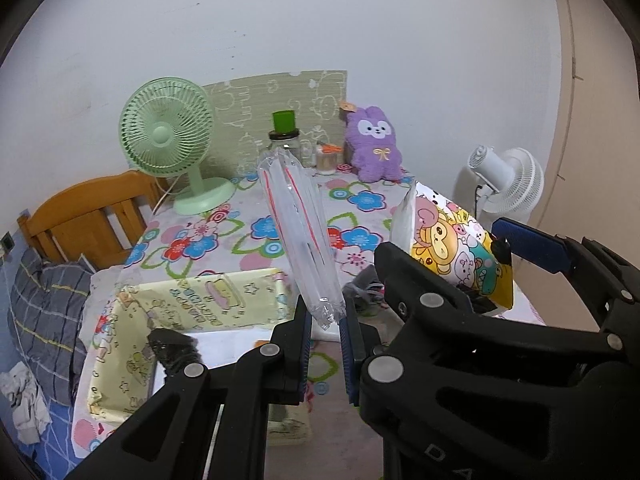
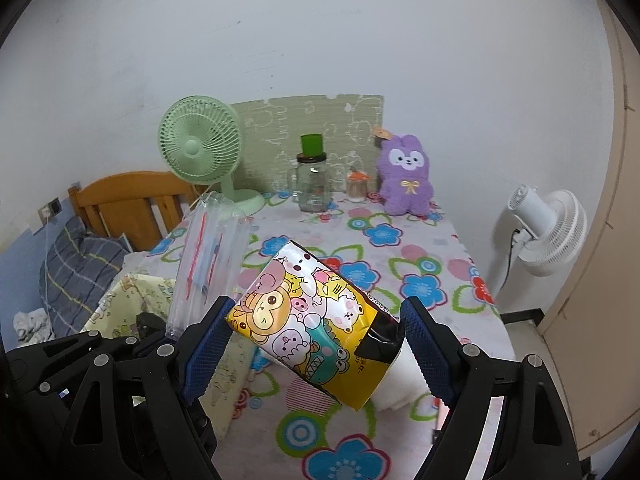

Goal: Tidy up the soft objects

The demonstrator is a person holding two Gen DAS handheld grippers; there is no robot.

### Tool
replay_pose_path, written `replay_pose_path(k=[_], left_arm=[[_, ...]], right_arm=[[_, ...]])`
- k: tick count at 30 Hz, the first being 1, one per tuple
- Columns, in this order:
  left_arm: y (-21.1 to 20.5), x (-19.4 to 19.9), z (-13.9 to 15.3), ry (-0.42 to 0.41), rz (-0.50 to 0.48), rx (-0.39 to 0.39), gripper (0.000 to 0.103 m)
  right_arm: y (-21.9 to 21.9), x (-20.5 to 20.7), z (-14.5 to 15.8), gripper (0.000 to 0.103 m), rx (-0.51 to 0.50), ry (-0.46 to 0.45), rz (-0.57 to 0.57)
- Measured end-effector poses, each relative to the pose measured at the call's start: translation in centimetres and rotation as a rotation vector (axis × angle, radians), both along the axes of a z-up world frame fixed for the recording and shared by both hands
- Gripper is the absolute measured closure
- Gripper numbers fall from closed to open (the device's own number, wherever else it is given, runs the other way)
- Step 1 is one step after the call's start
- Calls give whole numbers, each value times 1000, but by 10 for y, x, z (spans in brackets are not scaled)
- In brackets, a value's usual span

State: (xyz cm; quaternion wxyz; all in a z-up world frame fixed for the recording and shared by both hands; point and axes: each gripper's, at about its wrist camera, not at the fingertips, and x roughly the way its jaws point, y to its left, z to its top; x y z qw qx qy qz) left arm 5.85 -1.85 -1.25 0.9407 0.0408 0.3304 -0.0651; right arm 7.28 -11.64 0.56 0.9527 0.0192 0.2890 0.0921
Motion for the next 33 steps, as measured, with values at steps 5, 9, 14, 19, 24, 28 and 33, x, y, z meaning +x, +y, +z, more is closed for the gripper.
replay_pose_path(k=[5,9,14,19,24,28,33], left_arm=[[17,1,-1,0,29,0,92],[28,1,-2,1,46,4,91],[46,2,-5,7,70,5,92],[63,2,-12,21,103,-3,91],[78,3,-18,38,140,-10,92],[90,4,-25,54,164,-13,92],[103,7,-34,75,185,-8,92]], right_arm=[[19,5,0,17,-6,2,31],[33,7,-1,17,-8,5,54],[48,10,-3,17,-11,11,83],[65,16,-7,17,-6,28,119],[85,19,-14,17,-14,44,160],[98,21,-19,17,-20,58,185],[111,27,-25,17,-24,78,210]])
